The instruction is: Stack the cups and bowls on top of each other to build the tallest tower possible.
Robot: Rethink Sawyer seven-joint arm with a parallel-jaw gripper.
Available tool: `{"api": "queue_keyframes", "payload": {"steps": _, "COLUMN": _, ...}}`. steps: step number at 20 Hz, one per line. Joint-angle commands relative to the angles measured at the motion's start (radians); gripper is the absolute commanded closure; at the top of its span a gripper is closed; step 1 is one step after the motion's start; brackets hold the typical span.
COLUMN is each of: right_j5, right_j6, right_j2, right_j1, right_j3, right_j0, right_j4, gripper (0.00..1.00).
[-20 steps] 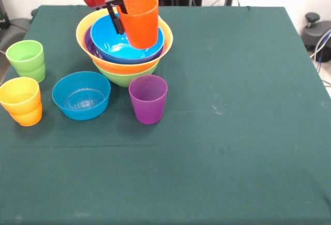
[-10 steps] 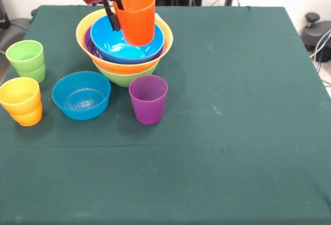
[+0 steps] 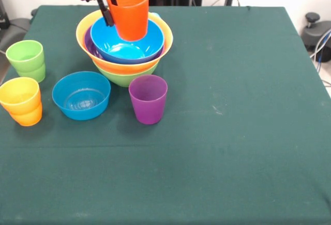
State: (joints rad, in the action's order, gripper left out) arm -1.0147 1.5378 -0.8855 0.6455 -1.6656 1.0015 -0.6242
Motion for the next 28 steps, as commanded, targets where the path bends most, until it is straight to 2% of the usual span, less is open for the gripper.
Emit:
{"api": "queue_keyframes", "payload": {"steps": 1, "right_j5": -0.088, "right_j6": -0.366, "right_j2": -0.007, "right_j1": -0.017, "right_j3": 0.061, "right_j0": -0.016, "right_j4": -0.079, "gripper": 1.0}}
{"api": "queue_keyframes", "payload": {"steps": 10, "right_j5": -0.06, "right_j6": -0.363, "right_j2": 0.023, "right_j1": 0.03, "right_j3": 0.065, "right_j0": -0.037, "right_j4": -0.146, "gripper": 1.0}}
{"api": "queue_keyframes", "payload": {"steps": 28, "right_j5": -0.01, "right_j6": -0.284, "right_j2": 0.035, "right_j1": 0.068, "right_j3": -0.004, "right_j0": -0.073, "right_j4": -0.191, "gripper": 1.0}}
